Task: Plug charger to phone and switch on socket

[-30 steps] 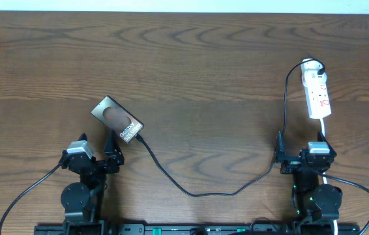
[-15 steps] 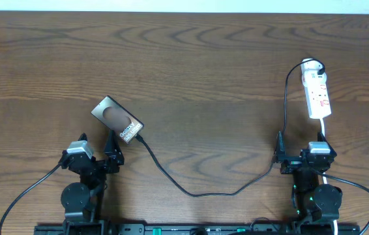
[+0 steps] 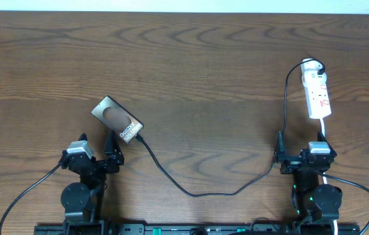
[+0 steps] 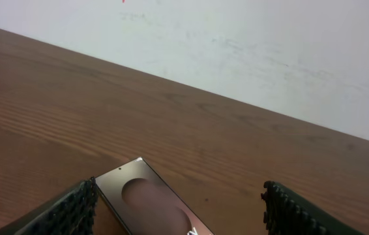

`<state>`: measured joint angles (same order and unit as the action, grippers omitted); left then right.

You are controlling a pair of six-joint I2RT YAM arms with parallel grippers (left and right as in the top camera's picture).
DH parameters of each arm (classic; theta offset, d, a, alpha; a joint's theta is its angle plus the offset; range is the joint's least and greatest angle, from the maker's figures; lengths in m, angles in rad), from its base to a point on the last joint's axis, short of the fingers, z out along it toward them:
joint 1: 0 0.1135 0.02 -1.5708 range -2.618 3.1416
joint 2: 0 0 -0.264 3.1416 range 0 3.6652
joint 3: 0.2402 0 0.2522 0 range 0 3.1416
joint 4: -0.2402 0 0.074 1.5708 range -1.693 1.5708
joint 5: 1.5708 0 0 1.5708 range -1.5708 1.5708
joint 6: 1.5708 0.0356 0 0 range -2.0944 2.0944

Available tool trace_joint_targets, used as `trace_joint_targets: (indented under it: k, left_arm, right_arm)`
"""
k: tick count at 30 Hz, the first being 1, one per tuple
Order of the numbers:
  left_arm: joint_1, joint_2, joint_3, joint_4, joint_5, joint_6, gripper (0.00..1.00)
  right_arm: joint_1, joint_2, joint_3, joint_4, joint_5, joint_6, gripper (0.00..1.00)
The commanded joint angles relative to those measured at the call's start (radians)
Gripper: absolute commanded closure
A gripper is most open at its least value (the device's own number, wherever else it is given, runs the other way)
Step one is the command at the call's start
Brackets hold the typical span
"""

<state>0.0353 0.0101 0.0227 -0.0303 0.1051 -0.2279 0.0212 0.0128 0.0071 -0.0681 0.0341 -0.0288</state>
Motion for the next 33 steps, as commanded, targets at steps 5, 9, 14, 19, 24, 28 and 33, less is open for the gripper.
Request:
trace_joint_targets:
  k: [5,9,14,19,24,28,33]
  left_arm:
    - [-0.004,-0.007,-0.018,-0.032,0.006,0.014,0.20]
    - [-0.004,-0.007,-0.018,-0.032,0.006,0.014,0.21]
    - [-0.004,-0.007,-0.018,-0.032,0.006,0.014,0.21]
    - [-0.004,-0.007,-0.018,-0.032,0.006,0.014,0.21]
    - [-0.004,-0.007,-0.018,-0.032,0.006,0.014,0.21]
    - [-0.004,-0.007,-0.018,-0.032,0.006,0.014,0.21]
    - [-0.004,-0.007,-0.018,-0.032,0.006,0.014,0.21]
  right_arm:
    - [0.007,-0.008,-0.002,-0.003,0.012,0.017,0.01]
    - [0.007,-0.008,-0.002,-0.003,0.012,0.017,0.01]
    - [0.007,-0.008,-0.002,-0.003,0.012,0.017,0.01]
    - [0.007,-0.008,-0.002,-0.003,0.012,0.017,0.01]
    - [0.007,-0.008,-0.002,-0.003,0.012,0.017,0.01]
    - [0.007,-0.008,-0.002,-0.004,0.012,0.017,0.01]
    - [0.007,-0.008,-0.002,-0.003,0.012,0.017,0.01]
